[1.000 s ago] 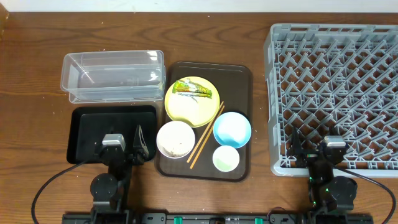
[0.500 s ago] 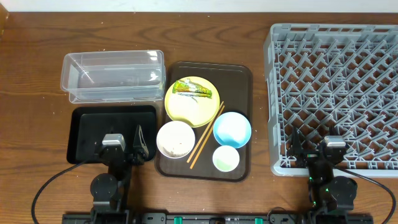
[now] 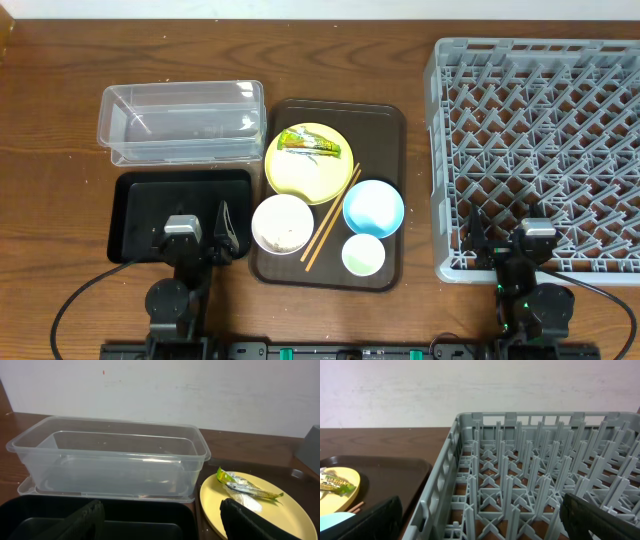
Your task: Sort waste into correct bins and load items into the dishwasher rack
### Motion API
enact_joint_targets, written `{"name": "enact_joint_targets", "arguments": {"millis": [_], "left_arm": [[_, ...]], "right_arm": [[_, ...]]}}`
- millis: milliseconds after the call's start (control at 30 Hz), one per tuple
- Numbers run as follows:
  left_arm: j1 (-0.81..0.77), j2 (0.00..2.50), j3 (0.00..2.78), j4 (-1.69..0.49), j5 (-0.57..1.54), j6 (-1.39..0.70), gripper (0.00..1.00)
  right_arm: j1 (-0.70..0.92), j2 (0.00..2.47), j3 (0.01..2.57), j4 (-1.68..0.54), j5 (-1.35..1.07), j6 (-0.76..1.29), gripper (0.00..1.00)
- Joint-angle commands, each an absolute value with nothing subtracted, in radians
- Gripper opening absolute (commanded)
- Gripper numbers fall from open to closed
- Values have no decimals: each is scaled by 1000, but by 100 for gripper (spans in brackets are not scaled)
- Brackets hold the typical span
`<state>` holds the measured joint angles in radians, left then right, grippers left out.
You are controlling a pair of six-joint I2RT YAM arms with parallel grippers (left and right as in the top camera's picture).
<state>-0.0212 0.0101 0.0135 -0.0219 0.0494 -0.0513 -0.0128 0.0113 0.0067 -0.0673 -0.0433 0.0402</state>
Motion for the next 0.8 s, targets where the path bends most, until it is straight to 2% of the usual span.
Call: {"name": "enact_joint_targets", "arguments": {"millis": [0,767], "left_arm": [[-16,5,4,-69,37,-45,77],[-16,44,4,-67,38,-88,77]], "right_arm": [[-19,6,6,-71,-34,29,99],[-19,6,6,-72,-32,77,99]]}}
